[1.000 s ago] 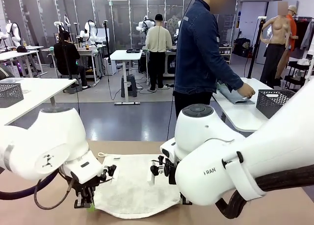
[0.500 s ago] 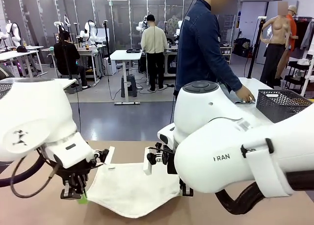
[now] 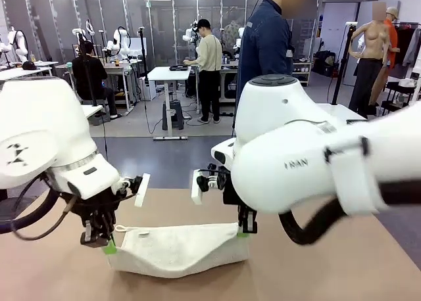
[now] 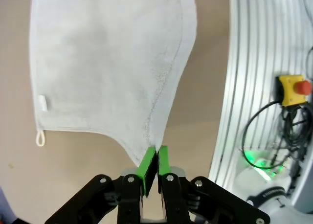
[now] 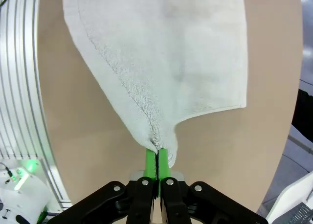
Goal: Fold the towels and place them in the basket.
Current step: When a person lays out a Towel with hook on the table, fold it in half twice.
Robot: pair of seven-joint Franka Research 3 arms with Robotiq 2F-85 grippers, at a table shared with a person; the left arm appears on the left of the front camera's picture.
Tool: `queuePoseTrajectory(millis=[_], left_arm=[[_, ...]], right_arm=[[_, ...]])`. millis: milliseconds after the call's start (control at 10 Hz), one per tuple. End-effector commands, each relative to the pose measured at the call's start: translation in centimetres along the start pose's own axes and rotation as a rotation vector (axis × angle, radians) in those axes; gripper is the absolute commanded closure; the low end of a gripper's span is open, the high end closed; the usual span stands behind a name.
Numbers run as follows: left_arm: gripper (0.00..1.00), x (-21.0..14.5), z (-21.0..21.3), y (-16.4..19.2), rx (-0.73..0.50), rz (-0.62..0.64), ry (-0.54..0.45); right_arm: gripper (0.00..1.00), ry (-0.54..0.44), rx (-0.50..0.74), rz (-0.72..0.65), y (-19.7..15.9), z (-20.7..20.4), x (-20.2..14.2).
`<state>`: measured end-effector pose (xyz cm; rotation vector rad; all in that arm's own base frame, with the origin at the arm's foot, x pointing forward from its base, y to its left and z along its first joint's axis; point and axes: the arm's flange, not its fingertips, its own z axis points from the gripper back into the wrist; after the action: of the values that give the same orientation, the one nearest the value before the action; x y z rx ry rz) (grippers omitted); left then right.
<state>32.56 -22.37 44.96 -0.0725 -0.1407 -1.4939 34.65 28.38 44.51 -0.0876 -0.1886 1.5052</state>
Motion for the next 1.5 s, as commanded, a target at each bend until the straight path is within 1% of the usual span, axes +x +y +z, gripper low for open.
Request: queuePoseTrajectory(millis=[0, 200, 300, 500, 700, 900, 1200, 1400], left_arm=[[1.00, 1.1, -0.5, 4.0, -0.003, 0.042, 0.051], [1.00, 1.5, -1.6, 8.1, 0.020, 0.060, 0.081], [1.00, 1.4, -2.2, 9.9, 0.018, 0.084, 0.088], [1.00, 1.4, -3.8, 12.9, 0.010, 0.092, 0.123], [1.00, 1.5, -5.8, 15.2, -0.027, 0.106, 0.136], [1.00, 1.4, -7.0, 16.6, -0.050, 0.133, 0.150], [1.00, 0.5, -8.0, 17.6, -0.051, 0.172, 0.161], [1.00, -0.1, -8.6, 17.7, -0.047, 0.188, 0.178]], right_arm=[[1.00, 0.030, 0.057, 0.034, -4.9, -1.9, 0.9], [1.00, 0.018, 0.119, 0.056, -8.9, -4.2, 1.2], [1.00, 0.033, 0.140, 0.068, -10.4, -5.5, 1.4], [1.00, -0.004, 0.180, 0.075, -12.9, -7.5, 1.6], [1.00, -0.010, 0.184, 0.046, -15.1, -8.9, 1.4], [1.00, 0.003, 0.194, -0.002, -16.5, -10.1, 0.7], [1.00, 0.026, 0.198, -0.046, -17.2, -11.7, -0.5], [1.00, 0.010, 0.213, -0.062, -17.4, -12.3, -1.0]])
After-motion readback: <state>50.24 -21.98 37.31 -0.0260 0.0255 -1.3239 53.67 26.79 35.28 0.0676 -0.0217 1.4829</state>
